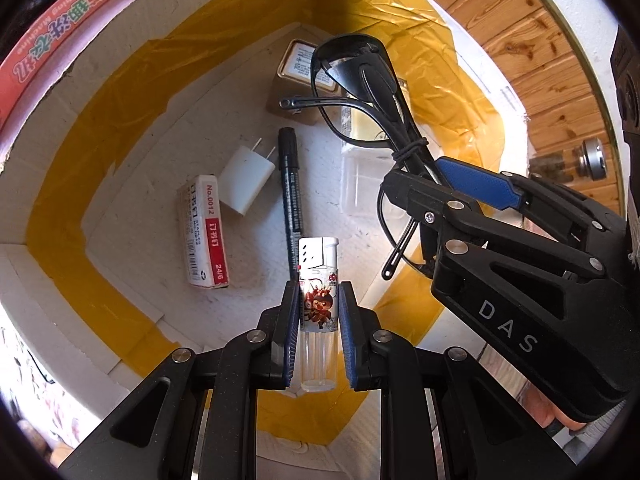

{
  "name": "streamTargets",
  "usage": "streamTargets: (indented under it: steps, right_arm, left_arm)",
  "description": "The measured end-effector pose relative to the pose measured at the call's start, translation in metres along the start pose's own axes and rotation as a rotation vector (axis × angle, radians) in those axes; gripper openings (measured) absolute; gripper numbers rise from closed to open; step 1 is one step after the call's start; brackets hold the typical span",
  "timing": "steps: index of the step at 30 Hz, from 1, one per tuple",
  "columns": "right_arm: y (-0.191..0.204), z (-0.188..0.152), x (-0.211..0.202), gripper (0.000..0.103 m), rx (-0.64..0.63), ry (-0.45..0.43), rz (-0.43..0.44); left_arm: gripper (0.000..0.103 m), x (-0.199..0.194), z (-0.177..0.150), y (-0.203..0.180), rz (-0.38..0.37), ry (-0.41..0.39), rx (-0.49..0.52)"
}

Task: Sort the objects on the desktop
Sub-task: 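Lower and release the glasses and bottle inside the cardboard box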

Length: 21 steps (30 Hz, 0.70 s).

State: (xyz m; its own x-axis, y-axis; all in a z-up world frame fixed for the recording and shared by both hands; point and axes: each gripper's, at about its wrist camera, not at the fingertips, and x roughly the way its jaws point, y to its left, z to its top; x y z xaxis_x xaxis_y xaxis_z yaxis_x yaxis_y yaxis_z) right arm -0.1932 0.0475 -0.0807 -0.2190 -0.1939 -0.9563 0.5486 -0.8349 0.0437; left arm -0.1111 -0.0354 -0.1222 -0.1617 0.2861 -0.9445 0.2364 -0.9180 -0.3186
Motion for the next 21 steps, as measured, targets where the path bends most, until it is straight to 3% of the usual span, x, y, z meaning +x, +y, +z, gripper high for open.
streamTargets:
  steps: [6,11,21]
  right_arm:
    - [0.003,-0.005,0.000,0.040,-0.019,0.003,-0.035]
    - [0.000,-0.008,-0.007,0.045,0.011,-0.003,-0.026]
    - [0.002,-0.028,-0.055,0.050,0.112,-0.132,0.084]
  left_arm:
    - [0.019,-0.003,-0.010,0.012,-0.022,0.017,-0.014]
    - [0.026,-0.015,-0.012,0.019,-0.054,0.009,-0.026]
    - [0.029,-0.038,-0.018,0.013,-0.056,-0.045,-0.016]
